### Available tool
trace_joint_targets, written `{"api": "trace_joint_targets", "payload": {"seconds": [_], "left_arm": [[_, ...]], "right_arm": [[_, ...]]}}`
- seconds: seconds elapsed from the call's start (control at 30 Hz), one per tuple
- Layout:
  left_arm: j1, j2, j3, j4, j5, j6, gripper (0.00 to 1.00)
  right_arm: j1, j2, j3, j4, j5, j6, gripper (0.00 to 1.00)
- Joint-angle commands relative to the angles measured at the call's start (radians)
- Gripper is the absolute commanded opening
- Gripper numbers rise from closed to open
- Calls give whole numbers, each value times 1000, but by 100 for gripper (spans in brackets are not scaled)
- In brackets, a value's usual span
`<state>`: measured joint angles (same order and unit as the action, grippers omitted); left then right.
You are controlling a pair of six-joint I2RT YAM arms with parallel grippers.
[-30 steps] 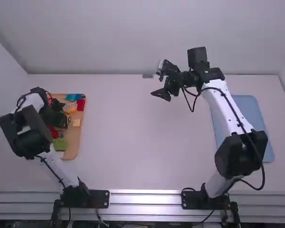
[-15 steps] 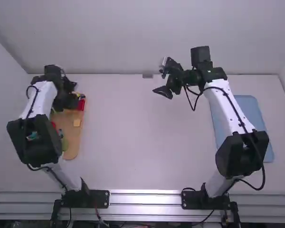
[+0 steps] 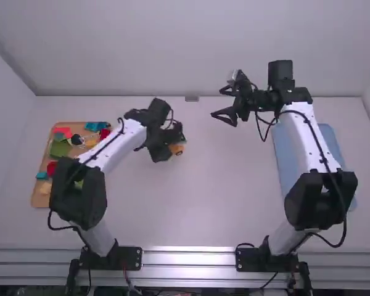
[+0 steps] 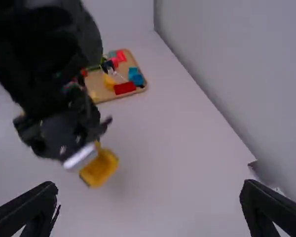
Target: Assemble lego blocks to make yellow taxi
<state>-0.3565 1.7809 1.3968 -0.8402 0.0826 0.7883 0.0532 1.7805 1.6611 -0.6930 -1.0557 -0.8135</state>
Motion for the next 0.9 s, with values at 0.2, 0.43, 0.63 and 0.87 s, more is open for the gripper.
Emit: {"api": "trace_joint_targets", "payload": {"seconds": [0.2,0.43,0.63,0.87], "left_arm": [[-67,1,-147,156,166,84,34],[-97,1,-222,257,250,84,28],[-110,8,-293,351,216,51,26],[-109,75,-296,359,143,13,28]], "right_arm": [[-5,-45,27,-195,-119,-281,99],[17,-118,27,-345,-92,-458,99],[50,-140,27,-340,-48,-425,99],[80,-139,27,-335,-43,-425,99]]}}
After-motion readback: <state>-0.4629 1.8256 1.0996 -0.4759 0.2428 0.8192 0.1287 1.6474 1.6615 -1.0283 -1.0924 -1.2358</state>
